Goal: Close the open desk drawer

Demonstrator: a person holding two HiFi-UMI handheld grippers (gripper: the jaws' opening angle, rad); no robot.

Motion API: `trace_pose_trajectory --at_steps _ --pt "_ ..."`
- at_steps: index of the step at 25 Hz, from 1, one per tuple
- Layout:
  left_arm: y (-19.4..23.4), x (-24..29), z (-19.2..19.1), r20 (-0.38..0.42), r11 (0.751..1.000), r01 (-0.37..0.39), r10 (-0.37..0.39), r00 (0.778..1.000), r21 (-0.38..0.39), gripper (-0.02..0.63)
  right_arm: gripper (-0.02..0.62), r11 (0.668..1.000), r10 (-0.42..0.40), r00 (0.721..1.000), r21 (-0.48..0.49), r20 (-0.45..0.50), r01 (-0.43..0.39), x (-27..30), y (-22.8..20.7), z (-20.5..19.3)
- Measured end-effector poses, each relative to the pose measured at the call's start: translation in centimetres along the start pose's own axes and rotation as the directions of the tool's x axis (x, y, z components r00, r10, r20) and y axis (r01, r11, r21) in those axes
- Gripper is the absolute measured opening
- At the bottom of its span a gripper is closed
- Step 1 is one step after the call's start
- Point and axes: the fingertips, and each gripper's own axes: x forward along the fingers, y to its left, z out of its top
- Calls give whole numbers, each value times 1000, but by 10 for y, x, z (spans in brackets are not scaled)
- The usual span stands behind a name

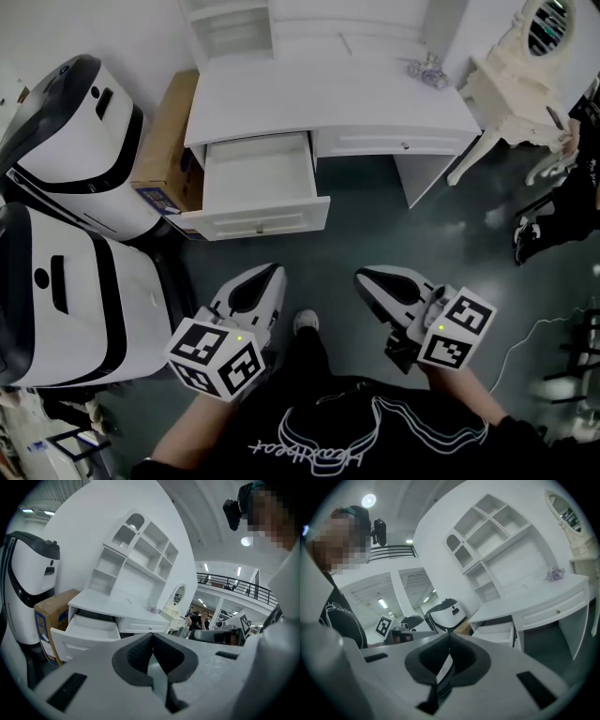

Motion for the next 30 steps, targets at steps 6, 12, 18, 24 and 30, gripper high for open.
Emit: trace_pose_trajectory --at_steps 6,12,18,24,30 --pt "57 32 -2 -36 996 -62 60 998 -59 5 6 999 2 998 41 -70 1 43 -37 -2" --pt "102 57 -12 -70 992 -96 90 993 -84 5 6 998 14 994 60 -110 -8 85 -63 0" --pt "143 79 -27 -108 984 -138 126 986 -116 5 6 997 25 989 76 -146 -14 119 -83 1" --pt "176 104 -45 -147 973 -171 149 978 -152 5 6 995 13 985 104 -172 5 136 -105 -5" --pt "199 121 -70 -209 966 -208 174 962 -153 5 6 990 7 983 142 -183 20 148 -124 -14"
